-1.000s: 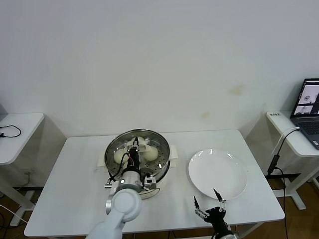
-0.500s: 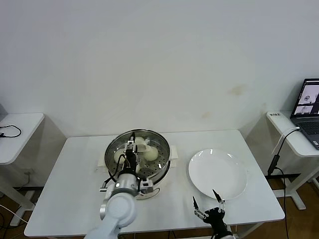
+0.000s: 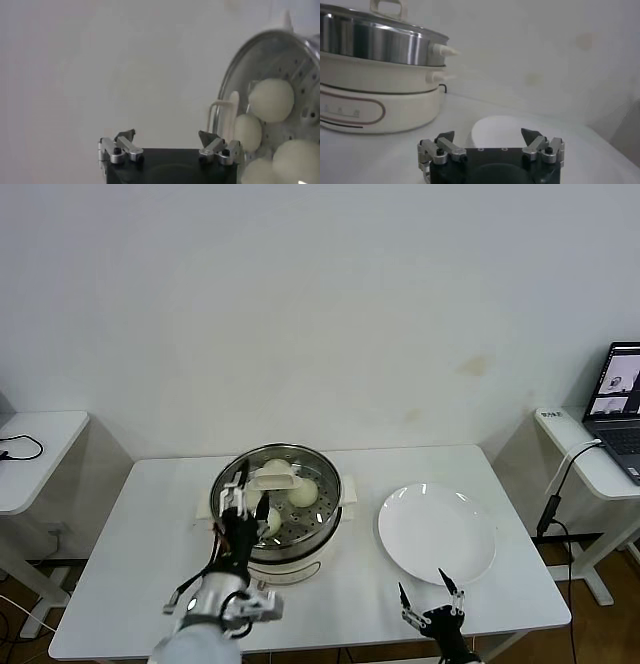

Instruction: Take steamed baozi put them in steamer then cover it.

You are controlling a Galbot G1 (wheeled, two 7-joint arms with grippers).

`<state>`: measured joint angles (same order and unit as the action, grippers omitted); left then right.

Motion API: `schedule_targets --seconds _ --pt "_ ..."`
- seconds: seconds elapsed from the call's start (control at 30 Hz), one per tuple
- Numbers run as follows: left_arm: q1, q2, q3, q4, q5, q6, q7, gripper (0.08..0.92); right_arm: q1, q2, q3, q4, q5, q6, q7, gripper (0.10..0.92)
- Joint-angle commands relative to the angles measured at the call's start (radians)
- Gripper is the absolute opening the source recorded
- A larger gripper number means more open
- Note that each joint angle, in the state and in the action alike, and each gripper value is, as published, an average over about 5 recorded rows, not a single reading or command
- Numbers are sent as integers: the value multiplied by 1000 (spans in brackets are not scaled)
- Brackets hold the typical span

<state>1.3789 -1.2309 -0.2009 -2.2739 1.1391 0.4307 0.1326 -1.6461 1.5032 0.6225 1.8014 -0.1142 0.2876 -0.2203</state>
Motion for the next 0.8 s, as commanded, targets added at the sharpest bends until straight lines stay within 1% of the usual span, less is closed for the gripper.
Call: schedule_targets --seconds 0.03,0.1,0.17,0.27,0.4,0.57,0.73,0.8 --pt "351 4 -421 -140 -954 -278 -255 823 -13 -29 -5 30 45 -23 -3 823" --pt "379 -5 -516 -102 -1189 -350 -285 823 -19 -39 -4 40 67 -33 -6 823" --pt "412 -11 -578 -63 -1335 -399 -299 823 -32 -60 -4 62 110 -49 -8 823" --pt "462 -20 -593 -14 -1427 -424 -303 823 -67 -109 -7 111 175 -77 -10 823" --pt "498 -42 -563 31 -1452 -457 -320 823 -124 -172 -8 168 227 -112 -9 823" --pt "521 -76 -550 76 -1440 -519 -340 823 -181 -215 -6 213 269 -138 2 823" --pt "547 -89 -545 122 -1419 -605 -319 823 -207 -229 -7 233 282 -148 17 823" --pt "544 -97 -552 127 -1410 -617 -311 823 -208 -228 -8 232 281 -151 22 823"
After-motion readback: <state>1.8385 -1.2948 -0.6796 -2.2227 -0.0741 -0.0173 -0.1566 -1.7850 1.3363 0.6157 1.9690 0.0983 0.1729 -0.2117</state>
